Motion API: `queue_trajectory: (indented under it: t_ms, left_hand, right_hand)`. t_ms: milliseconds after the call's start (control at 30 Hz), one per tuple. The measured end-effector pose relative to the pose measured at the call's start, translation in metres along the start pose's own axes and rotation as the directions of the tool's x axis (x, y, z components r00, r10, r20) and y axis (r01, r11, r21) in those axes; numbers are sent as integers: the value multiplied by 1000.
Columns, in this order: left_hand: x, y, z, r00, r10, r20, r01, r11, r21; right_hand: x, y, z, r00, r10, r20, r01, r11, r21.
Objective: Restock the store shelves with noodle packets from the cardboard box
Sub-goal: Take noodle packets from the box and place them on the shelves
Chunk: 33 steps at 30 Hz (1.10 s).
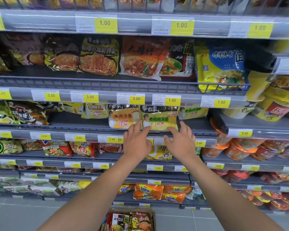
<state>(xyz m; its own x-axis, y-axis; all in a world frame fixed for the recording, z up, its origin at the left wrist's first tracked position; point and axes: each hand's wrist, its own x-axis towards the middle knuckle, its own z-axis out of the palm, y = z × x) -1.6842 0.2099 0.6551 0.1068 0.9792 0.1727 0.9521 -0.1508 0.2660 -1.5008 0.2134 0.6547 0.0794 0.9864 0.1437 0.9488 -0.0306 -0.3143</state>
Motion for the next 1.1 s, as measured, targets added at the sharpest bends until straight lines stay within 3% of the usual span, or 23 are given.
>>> queue_trajectory:
  t_ms: [233, 367, 533, 767, 1100]
  left_hand:
    - [-21, -22, 13, 995, 65, -74, -72, 994, -86]
    - [-42, -47, 26, 990, 100, -98, -109, 990, -88]
    - [-70, -88, 46, 993, 94, -66, -99, 991, -85]
    - [-118, -152, 85, 996, 15, 89, -10, 998, -56]
    - [-199, -244, 159, 954, -88, 288, 102, 994, -34]
  right_hand:
    - [-24, -4, 10, 959, -74, -272, 116, 984, 139]
    - [-42, -9, 31, 948, -87, -305, 152, 969, 196]
    - [-69, -18, 65, 970, -86, -227, 139, 963, 230]
    - [-107, -24, 128, 998, -51, -38, 57, 979, 197]
    - [-173, -27, 232, 984, 1, 179, -27, 989, 143]
